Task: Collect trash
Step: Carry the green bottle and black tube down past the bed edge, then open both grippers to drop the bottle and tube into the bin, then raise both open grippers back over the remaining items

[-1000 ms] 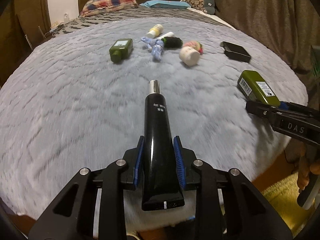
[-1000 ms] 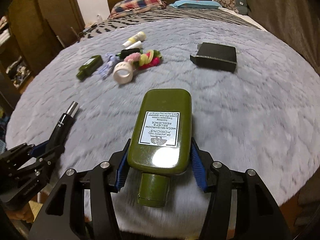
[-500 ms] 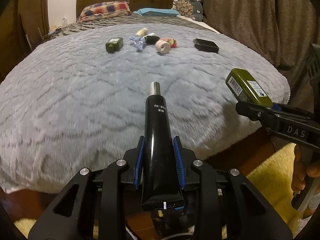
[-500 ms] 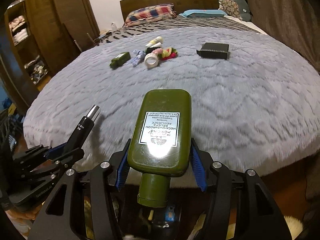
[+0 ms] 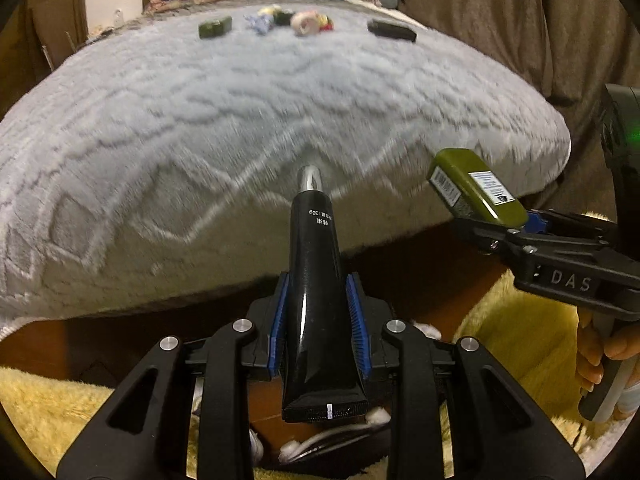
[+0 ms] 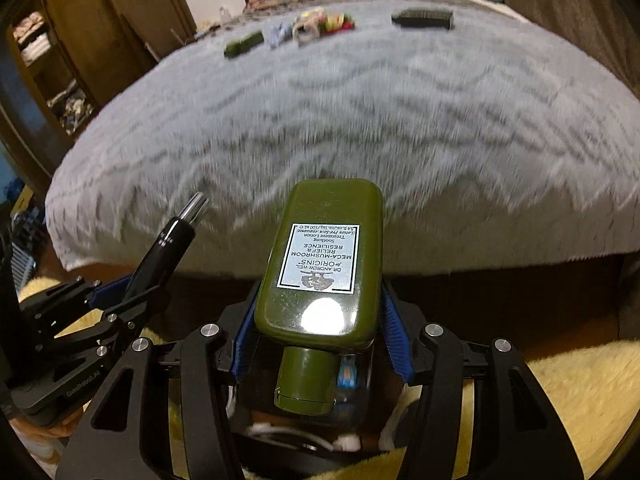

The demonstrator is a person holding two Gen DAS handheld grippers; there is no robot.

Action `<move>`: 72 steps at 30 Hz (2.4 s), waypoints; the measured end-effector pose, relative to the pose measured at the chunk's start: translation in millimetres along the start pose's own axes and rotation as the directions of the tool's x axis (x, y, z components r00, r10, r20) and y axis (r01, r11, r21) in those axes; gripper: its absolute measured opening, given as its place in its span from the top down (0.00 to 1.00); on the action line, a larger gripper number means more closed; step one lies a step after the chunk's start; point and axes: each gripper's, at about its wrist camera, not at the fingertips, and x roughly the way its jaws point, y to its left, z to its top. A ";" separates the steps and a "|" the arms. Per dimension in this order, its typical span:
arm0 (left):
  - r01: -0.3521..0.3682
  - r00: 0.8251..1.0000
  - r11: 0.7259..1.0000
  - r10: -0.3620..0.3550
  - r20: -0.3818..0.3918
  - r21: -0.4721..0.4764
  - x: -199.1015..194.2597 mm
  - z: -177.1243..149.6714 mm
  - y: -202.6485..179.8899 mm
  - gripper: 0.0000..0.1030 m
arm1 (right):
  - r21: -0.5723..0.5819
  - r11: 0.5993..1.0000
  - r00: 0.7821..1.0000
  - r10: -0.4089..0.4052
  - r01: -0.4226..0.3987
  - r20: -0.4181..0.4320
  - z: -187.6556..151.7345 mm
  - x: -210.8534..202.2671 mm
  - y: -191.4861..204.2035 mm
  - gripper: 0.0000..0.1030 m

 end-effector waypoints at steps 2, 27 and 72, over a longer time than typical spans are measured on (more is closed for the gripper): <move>0.005 1.000 1.000 -0.005 -0.024 0.002 6.6 -6.5 -1.9 0.74 | 0.002 1.000 1.000 0.003 -0.003 -0.022 -5.1 7.6 0.4 0.46; 0.071 0.939 0.995 -0.092 -0.331 -0.075 102.0 -52.5 -0.5 0.80 | 0.119 0.993 0.939 0.051 -0.011 -0.340 -46.4 113.4 -17.3 0.46; -0.178 0.981 0.984 0.180 0.079 -0.030 8.9 145.4 75.2 0.19 | 0.145 0.972 0.964 -0.207 0.183 0.167 180.7 -0.6 -74.7 0.16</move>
